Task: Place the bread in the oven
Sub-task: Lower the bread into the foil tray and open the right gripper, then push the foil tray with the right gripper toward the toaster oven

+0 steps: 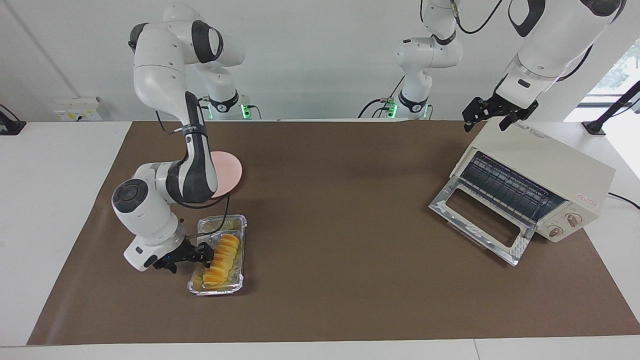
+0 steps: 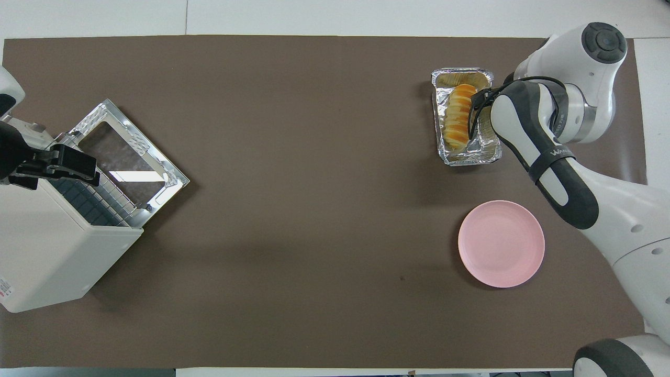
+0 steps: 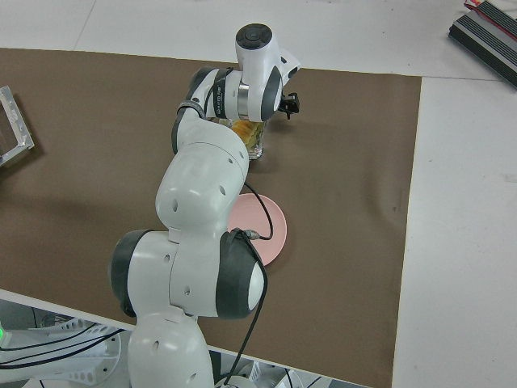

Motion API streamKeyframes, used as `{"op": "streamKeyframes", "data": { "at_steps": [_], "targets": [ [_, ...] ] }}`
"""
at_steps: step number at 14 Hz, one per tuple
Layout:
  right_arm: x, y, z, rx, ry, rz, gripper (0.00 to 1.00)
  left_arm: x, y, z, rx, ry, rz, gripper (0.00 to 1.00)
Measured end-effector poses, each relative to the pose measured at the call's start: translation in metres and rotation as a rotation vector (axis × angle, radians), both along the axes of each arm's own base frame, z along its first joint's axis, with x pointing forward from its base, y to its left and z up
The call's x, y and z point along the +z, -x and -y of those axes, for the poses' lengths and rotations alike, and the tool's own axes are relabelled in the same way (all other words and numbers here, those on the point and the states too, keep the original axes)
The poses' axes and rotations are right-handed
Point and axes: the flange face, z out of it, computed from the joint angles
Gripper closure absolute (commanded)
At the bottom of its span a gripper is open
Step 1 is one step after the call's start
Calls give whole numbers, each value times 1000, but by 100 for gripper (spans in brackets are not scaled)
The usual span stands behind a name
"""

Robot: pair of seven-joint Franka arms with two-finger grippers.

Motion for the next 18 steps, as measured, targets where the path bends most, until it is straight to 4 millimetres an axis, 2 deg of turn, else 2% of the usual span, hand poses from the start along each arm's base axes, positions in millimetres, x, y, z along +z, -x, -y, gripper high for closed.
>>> {"op": "streamKeyframes", "data": {
  "at_steps": [1, 13, 15, 18],
  "targets": [
    [1, 0, -1, 1, 0, 1, 99, 0, 0, 0, 0, 0, 0, 0],
    [9, 2, -13, -5, -7, 5, 100, 0, 0, 0, 0, 0, 0, 0],
    [20, 1, -15, 0, -10, -15, 100, 0, 0, 0, 0, 0, 0, 0],
    [52, 0, -26, -23, -54, -60, 100, 0, 0, 0, 0, 0, 0, 0]
  ]
}}
